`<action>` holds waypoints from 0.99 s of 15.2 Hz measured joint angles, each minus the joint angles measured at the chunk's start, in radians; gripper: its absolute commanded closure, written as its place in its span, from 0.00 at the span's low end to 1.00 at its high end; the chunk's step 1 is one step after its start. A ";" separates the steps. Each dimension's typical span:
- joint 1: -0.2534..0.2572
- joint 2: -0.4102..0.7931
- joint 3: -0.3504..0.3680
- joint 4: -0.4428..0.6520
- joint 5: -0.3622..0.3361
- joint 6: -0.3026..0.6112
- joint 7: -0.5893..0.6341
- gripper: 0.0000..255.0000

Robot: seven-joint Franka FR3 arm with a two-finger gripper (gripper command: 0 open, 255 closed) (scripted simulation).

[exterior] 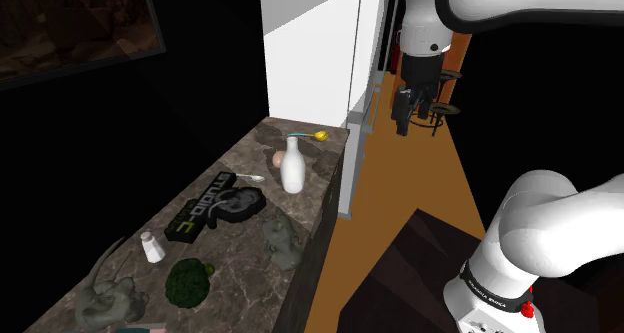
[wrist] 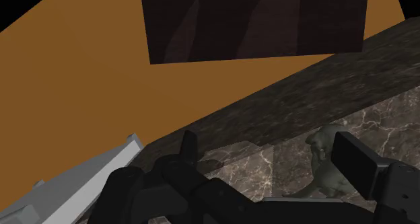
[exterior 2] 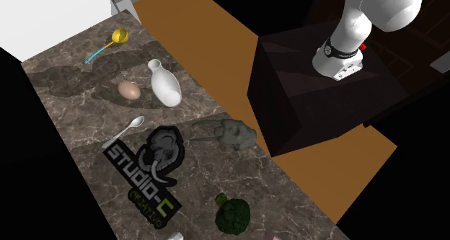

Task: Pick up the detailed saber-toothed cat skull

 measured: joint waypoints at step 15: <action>0.021 0.496 0.038 0.121 0.091 0.262 0.063 0.00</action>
